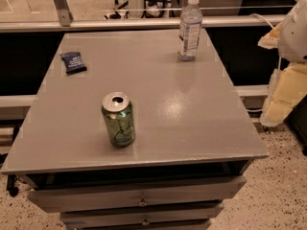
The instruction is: Knock blue plastic bottle over
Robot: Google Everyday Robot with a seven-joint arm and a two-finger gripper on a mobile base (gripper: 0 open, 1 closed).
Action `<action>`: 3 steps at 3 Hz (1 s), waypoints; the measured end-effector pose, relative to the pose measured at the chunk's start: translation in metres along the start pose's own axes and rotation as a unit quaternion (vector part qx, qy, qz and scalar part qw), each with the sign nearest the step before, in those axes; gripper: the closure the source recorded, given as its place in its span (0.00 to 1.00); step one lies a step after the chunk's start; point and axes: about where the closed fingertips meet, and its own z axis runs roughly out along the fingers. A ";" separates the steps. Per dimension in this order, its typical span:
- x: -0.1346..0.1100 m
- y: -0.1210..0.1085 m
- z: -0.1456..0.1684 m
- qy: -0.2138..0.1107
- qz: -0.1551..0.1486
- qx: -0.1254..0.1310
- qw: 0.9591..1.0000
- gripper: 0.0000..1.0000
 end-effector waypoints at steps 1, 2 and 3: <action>-0.005 -0.009 0.002 -0.008 -0.002 0.006 1.000 0.00; -0.017 -0.044 0.012 -0.028 -0.012 0.025 0.999 0.00; -0.038 -0.116 0.039 -0.063 -0.003 0.046 0.997 0.00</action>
Offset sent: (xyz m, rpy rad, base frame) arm 0.1398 0.0123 0.0056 0.0873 -0.1748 0.0715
